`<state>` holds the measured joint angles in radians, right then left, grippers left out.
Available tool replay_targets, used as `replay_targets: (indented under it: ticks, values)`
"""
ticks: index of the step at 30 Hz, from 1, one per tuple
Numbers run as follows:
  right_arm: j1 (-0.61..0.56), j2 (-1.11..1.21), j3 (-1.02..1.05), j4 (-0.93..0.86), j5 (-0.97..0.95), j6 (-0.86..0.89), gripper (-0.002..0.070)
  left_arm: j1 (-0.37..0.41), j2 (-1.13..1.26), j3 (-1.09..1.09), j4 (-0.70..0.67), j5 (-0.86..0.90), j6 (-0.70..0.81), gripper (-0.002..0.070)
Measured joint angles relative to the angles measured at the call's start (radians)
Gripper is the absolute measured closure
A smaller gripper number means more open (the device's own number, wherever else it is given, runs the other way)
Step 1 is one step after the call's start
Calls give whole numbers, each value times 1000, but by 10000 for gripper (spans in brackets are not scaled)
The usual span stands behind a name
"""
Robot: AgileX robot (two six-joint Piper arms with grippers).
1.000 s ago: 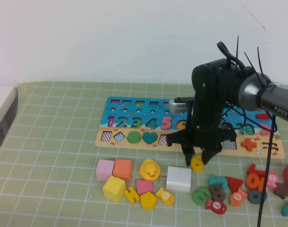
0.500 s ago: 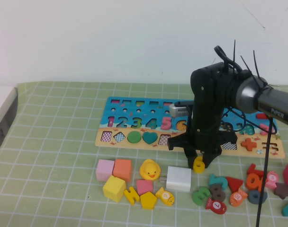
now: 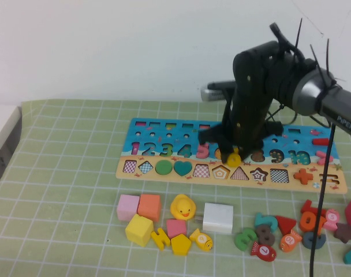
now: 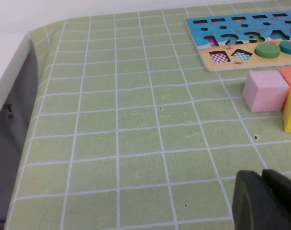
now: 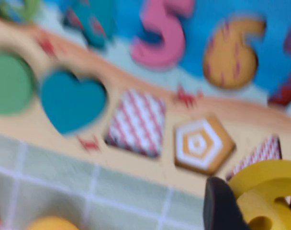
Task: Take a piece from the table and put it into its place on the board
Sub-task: Place the "number 6" into the hole of the number 6
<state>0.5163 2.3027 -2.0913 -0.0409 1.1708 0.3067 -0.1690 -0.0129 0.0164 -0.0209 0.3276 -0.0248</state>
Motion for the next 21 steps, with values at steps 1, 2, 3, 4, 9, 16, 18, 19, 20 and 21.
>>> replay_targets:
  ticks: [1,2,3,4,9,16,18,19,20,21]
  values:
    - [0,-1,-6,0,-19,-1,399,0,0,0,0,0,0,677]
    - [0,-1,-10,-2,-38,-1,399,0,0,0,0,0,0,677]
    - [0,-1,-11,-2,-53,-1,399,0,0,0,0,0,0,677]
    - [0,-1,-12,-7,-73,-1,399,0,0,0,0,0,0,677]
    - [0,-1,-12,-35,-191,-1,399,0,0,0,0,0,0,677]
    - [-8,39,-13,-37,-262,17,399,0,0,0,1,0,0,677]
    - [-10,55,-13,-37,-262,17,399,0,0,0,1,0,0,677]
    - [-13,65,-13,-37,-262,17,399,0,0,0,1,0,0,677]
    - [-16,74,-13,-37,-263,17,399,0,0,0,1,0,0,677]
    - [-17,82,-13,-37,-264,17,399,0,0,0,1,0,0,677]
